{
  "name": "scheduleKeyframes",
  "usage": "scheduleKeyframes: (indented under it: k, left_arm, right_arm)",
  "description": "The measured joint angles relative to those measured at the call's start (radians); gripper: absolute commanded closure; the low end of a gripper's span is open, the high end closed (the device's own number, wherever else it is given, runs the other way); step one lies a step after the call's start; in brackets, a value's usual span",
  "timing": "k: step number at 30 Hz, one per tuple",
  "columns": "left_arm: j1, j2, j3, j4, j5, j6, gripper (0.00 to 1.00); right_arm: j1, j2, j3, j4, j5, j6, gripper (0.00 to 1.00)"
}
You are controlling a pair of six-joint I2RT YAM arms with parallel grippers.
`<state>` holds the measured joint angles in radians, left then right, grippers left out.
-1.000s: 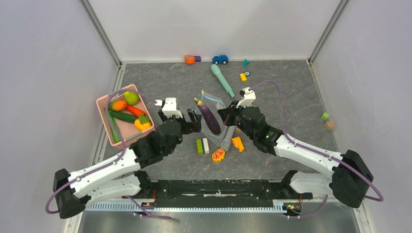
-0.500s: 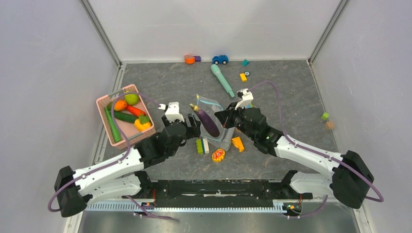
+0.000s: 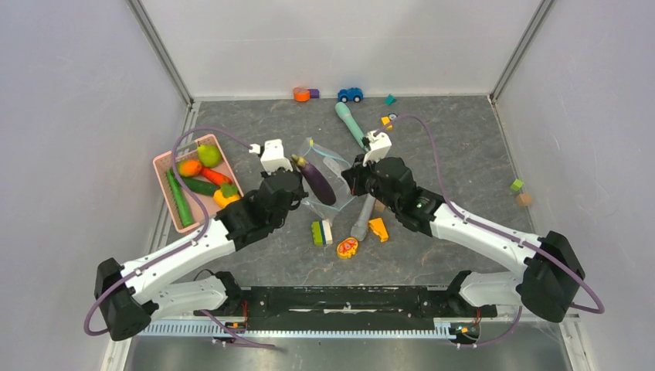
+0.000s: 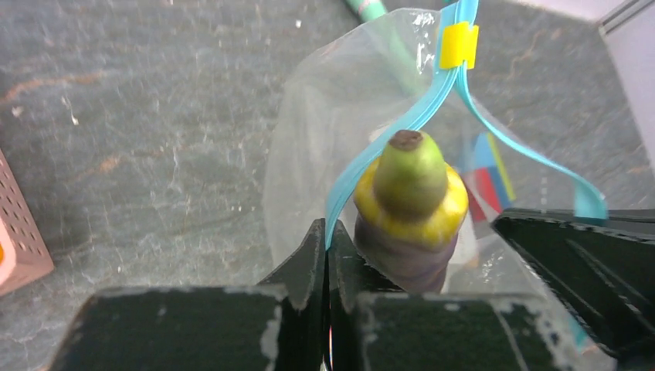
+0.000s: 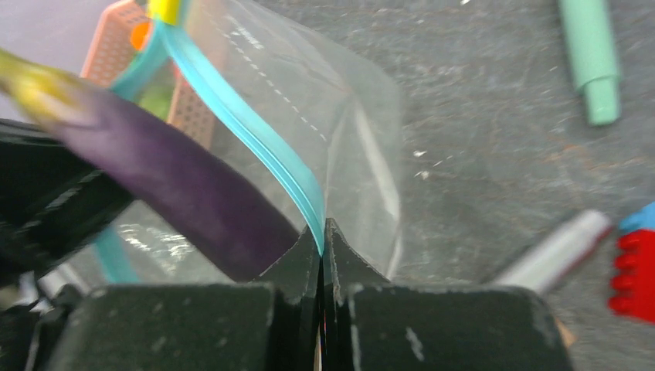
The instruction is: Place the food in the zip-top bag and seal the zipper
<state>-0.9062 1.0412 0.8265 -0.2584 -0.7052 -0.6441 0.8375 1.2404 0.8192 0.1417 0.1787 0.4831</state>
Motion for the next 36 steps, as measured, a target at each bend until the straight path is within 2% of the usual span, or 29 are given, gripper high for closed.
scheduleKeyframes:
  k: [7,11,15,21,25,26,27,29,34,35,36]
  left_arm:
    - [0.002,0.038,0.178,-0.047,-0.012,0.052,0.98]
    - [0.002,0.158,0.271,-0.064,0.048,0.077,0.98]
    - [0.007,0.243,0.321,-0.176,-0.017,0.074,0.98]
    - [0.082,0.158,0.304,-0.244,-0.029,0.074,0.94]
    - [0.111,0.095,0.303,-0.233,0.019,0.077,0.9]
    - [0.114,0.089,0.303,-0.22,0.042,0.082,0.9]
    - [0.116,0.09,0.304,-0.205,0.064,0.087,0.91]
    - [0.119,0.109,0.32,-0.197,0.102,0.092,0.93]
    - [0.12,0.242,0.44,-0.189,0.18,0.108,0.94]
    - [0.12,0.258,0.45,-0.187,0.189,0.108,0.95]
    - [0.12,0.275,0.458,-0.186,0.195,0.108,0.95]
  right_arm:
    - [0.0,0.079,0.156,-0.105,0.047,-0.111,1.0]
    - [0.0,0.142,0.221,-0.159,0.022,-0.143,1.0]
    - [0.0,0.155,0.234,-0.237,0.048,-0.173,1.0]
    - [-0.009,0.135,0.237,-0.315,0.13,-0.211,1.0]
    - [-0.013,0.117,0.273,-0.323,0.143,-0.229,1.0]
    - [-0.014,0.116,0.289,-0.322,0.139,-0.238,0.99]
    - [-0.015,0.116,0.304,-0.32,0.133,-0.245,0.93]
    - [-0.018,0.117,0.34,-0.321,0.103,-0.262,0.9]
    - [-0.022,0.135,0.422,-0.3,0.019,-0.322,0.81]
    - [-0.022,0.135,0.423,-0.294,0.013,-0.334,0.76]
    - [-0.022,0.135,0.422,-0.294,0.008,-0.346,0.67]
